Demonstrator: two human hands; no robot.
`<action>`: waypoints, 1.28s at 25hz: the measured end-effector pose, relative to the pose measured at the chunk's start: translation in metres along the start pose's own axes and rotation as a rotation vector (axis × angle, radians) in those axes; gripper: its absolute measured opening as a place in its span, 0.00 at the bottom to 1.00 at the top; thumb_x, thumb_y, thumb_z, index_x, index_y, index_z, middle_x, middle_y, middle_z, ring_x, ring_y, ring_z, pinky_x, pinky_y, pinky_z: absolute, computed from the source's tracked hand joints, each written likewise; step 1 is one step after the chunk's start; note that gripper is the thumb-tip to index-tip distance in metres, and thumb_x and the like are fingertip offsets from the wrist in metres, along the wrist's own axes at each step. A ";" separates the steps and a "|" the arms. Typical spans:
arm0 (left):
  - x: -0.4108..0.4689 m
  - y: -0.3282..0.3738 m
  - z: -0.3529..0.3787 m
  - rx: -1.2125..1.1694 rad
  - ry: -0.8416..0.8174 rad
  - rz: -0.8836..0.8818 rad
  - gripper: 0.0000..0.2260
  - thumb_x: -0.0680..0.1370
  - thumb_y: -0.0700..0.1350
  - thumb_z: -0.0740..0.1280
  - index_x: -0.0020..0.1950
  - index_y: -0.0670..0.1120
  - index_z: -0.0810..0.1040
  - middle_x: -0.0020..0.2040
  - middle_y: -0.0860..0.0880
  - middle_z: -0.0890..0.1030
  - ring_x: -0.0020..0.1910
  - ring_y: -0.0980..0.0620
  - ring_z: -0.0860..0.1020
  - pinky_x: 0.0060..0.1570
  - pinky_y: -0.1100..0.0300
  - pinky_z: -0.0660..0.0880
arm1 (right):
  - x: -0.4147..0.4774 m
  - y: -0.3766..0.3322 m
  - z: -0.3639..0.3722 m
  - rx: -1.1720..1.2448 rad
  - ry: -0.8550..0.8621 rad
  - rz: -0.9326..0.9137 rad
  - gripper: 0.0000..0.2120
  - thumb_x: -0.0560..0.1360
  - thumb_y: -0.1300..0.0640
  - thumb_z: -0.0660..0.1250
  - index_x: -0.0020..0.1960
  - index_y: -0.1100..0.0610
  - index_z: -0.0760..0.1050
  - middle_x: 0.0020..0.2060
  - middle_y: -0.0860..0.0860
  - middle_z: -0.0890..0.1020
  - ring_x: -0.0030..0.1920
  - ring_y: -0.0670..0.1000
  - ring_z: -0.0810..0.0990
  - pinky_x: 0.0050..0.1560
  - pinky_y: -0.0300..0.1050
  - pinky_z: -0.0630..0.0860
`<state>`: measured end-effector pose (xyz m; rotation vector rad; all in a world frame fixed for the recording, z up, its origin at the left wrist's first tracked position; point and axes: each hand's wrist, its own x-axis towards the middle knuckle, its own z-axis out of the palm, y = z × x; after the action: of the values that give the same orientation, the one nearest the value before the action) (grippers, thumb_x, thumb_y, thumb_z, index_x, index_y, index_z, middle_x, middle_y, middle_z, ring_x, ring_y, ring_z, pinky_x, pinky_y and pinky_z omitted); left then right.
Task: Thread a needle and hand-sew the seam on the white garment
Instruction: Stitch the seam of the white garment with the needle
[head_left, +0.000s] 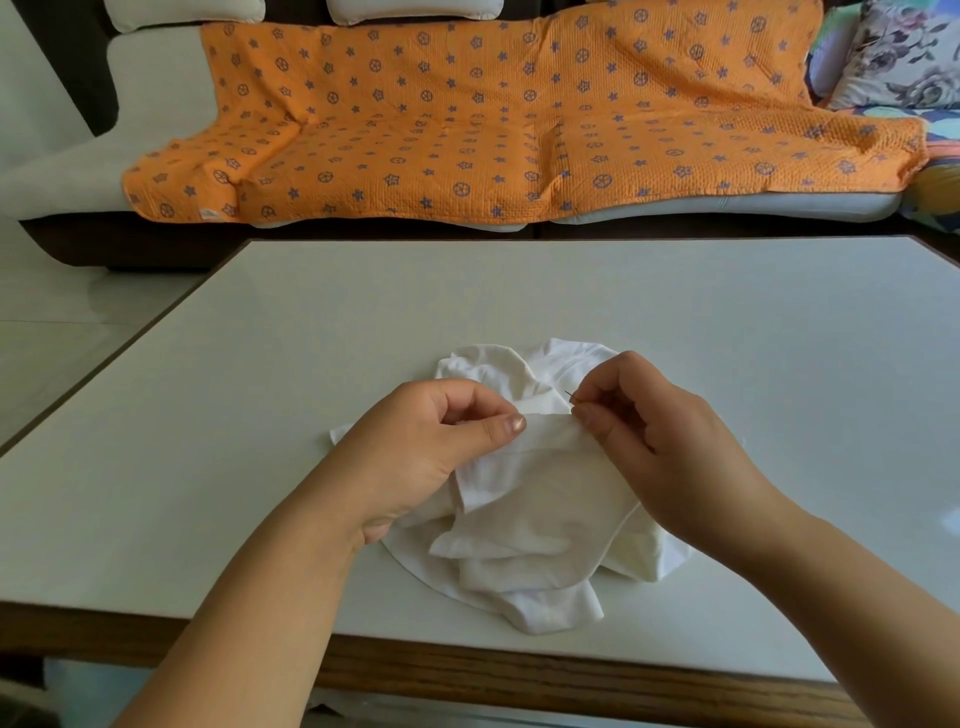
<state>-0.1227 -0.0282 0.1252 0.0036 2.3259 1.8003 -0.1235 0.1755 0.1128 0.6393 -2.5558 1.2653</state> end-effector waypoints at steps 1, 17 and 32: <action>0.000 -0.001 0.001 -0.013 -0.009 0.009 0.02 0.74 0.44 0.72 0.45 0.47 0.84 0.39 0.54 0.85 0.41 0.61 0.81 0.44 0.69 0.74 | 0.000 0.000 0.000 0.012 0.000 0.009 0.13 0.79 0.60 0.65 0.43 0.43 0.69 0.44 0.37 0.78 0.41 0.39 0.76 0.41 0.26 0.69; -0.005 0.003 0.000 0.150 0.011 0.120 0.12 0.71 0.39 0.76 0.50 0.53 0.85 0.42 0.59 0.84 0.49 0.66 0.79 0.43 0.75 0.73 | 0.000 -0.001 -0.001 0.038 0.031 0.009 0.14 0.78 0.61 0.66 0.43 0.43 0.69 0.46 0.39 0.78 0.42 0.39 0.76 0.42 0.26 0.69; -0.004 0.003 -0.005 0.199 0.072 0.098 0.03 0.75 0.48 0.72 0.47 0.53 0.86 0.43 0.62 0.85 0.46 0.67 0.81 0.43 0.78 0.71 | -0.001 0.000 -0.001 0.037 0.012 0.043 0.09 0.79 0.60 0.65 0.44 0.47 0.72 0.45 0.38 0.78 0.41 0.38 0.76 0.41 0.25 0.69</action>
<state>-0.1200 -0.0322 0.1298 0.0841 2.5888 1.6282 -0.1226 0.1765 0.1125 0.5861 -2.5552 1.3289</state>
